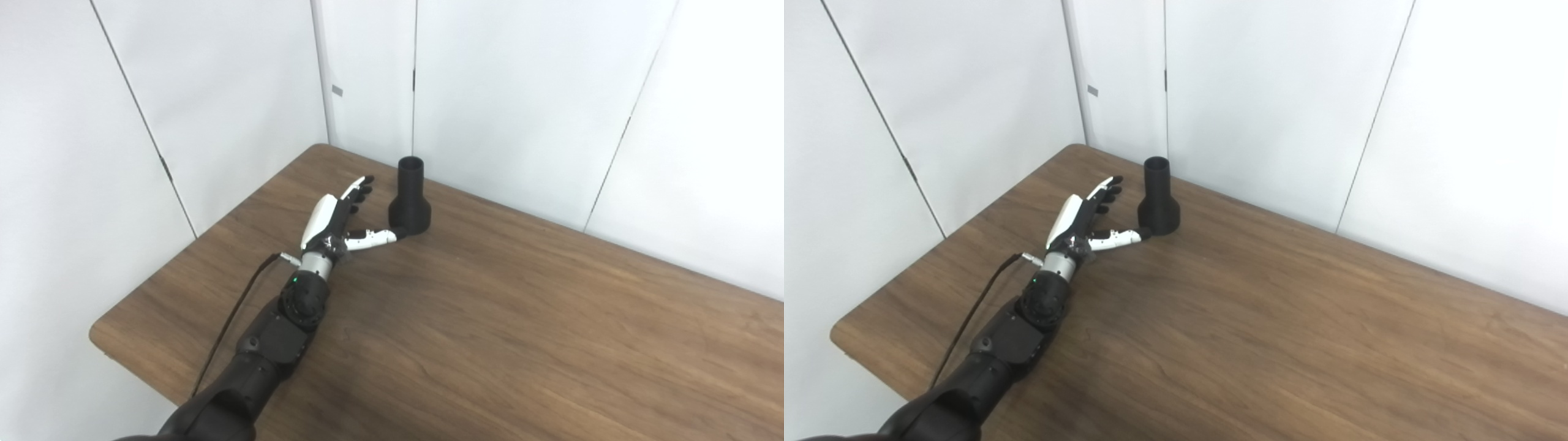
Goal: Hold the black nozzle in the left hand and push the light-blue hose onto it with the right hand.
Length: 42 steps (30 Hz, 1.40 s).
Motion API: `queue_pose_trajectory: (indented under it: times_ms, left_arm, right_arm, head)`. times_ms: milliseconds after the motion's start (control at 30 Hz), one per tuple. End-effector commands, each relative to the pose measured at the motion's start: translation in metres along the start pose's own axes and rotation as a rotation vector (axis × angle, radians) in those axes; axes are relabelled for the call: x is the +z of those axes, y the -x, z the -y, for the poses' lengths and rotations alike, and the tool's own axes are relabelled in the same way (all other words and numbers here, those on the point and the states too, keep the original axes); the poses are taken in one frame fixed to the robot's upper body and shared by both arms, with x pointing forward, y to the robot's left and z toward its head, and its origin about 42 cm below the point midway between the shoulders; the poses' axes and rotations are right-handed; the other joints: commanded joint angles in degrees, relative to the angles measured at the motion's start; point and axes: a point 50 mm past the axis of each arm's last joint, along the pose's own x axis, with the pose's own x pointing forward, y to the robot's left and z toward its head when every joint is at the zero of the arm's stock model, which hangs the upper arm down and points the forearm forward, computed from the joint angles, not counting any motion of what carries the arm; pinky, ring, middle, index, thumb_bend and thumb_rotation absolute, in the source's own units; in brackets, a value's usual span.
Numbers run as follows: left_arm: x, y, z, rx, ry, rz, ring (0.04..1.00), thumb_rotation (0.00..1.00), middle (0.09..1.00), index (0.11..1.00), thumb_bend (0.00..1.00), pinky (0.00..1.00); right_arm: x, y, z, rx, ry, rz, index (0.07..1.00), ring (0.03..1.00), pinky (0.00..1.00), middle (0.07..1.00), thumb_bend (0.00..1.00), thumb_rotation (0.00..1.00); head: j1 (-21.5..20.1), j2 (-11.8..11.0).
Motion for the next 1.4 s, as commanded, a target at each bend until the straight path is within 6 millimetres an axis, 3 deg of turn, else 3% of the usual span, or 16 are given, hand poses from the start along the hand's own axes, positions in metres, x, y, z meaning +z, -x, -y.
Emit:
queue_pose_trajectory:
  times_ms: [0, 200, 233, 333, 667, 900, 1367]
  left_arm:
    - [-0.02, 0.012, 0.009, -0.061, -0.041, -0.123, 0.873, 0.4, 0.905, 0.934, 1.0, 0.8]
    - [-0.015, 0.012, 0.014, -0.086, -0.078, -0.117, 0.857, 0.41, 0.902, 0.93, 1.0, 0.77]
    - [-0.013, 0.013, 0.016, -0.092, -0.076, -0.128, 0.871, 0.41, 0.904, 0.931, 1.0, 0.79]
    - [-0.008, 0.014, 0.018, -0.122, -0.075, -0.167, 0.982, 0.43, 0.94, 0.946, 1.0, 0.97]
    - [0.0, 0.012, 0.021, -0.184, -0.212, -0.215, 0.986, 0.6, 0.96, 0.931, 1.0, 1.0]
    - [0.007, 0.011, 0.022, -0.189, -0.276, -0.17, 0.894, 0.59, 0.9, 0.894, 1.0, 1.0]
    - [0.0, 0.004, 0.024, -0.173, -0.263, -0.222, 0.897, 0.55, 0.898, 0.912, 1.0, 1.0]
  right_arm:
    - [-0.006, 0.007, 0.006, 0.004, 0.034, -0.045, 0.491, 0.54, 0.47, 0.587, 0.48, 0.15]
    - [-0.003, 0.009, 0.005, 0.009, 0.032, -0.046, 0.492, 0.55, 0.47, 0.597, 0.48, 0.15]
    - [-0.003, 0.009, 0.005, 0.011, 0.032, -0.046, 0.492, 0.552, 0.46, 0.598, 0.48, 0.15]
    - [-0.004, 0.009, 0.005, 0.015, 0.021, -0.053, 0.493, 0.563, 0.47, 0.607, 0.48, 0.15]
    - [-0.003, 0.01, 0.005, 0.029, 0.025, -0.055, 0.493, 0.553, 0.42, 0.607, 0.48, 0.16]
    - [0.0, 0.011, 0.004, 0.026, 0.034, -0.062, 0.493, 0.567, 0.45, 0.607, 0.48, 0.16]
    - [0.0, 0.013, 0.002, 0.036, 0.002, -0.076, 0.494, 0.552, 0.42, 0.6, 0.48, 0.17]
  head:
    - [-0.23, 0.17]
    - [-0.6, 0.47]
    - [-0.63, 0.5]
    - [-0.73, 0.57]
    - [-1.1, 0.78]
    - [-1.31, 0.87]
    - [-2.04, 1.09]
